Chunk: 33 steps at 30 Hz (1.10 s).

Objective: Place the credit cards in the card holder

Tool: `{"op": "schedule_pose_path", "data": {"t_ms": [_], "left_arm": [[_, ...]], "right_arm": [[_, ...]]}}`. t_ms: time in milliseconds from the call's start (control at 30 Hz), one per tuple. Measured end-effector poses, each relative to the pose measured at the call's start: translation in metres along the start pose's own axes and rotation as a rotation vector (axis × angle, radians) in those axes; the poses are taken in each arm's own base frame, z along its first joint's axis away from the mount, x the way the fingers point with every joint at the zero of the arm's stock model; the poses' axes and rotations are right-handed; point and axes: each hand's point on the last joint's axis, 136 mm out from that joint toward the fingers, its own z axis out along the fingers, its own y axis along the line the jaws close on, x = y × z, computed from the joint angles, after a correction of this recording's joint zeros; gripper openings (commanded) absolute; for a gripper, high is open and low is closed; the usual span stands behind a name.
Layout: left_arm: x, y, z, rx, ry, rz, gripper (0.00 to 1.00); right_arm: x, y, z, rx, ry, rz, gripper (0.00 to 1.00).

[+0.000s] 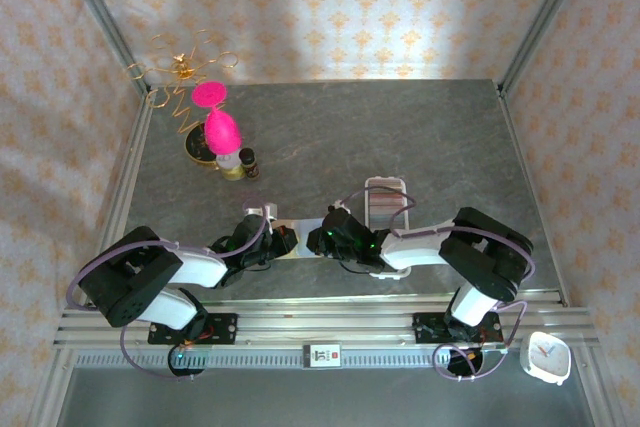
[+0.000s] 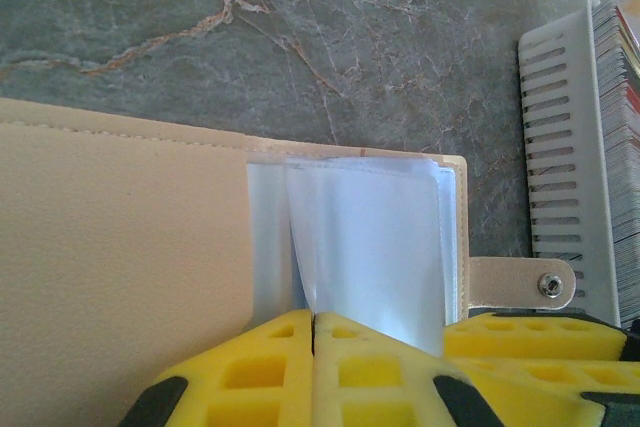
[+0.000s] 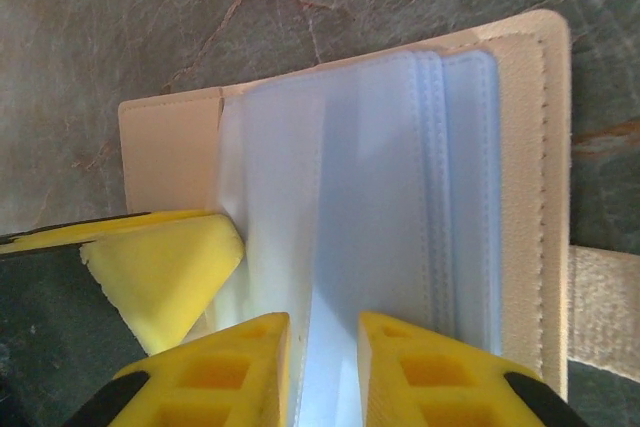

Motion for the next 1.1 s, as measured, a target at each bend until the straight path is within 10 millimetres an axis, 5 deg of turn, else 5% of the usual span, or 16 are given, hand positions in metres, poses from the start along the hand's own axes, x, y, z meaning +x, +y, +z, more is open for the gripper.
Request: {"op": "schedule_pose_path", "data": {"t_ms": [1033,1100], "left_arm": [[0.004,-0.005,-0.006,0.015,0.022,0.001,0.00],[0.003,-0.008,-0.007,0.021,0.018,0.002,0.00]], "right_arm": [[0.002,0.013,0.000,-0.052,0.008,-0.011,0.18],[0.001,0.014,0.000,-0.053,0.008,-0.010,0.11]]}}
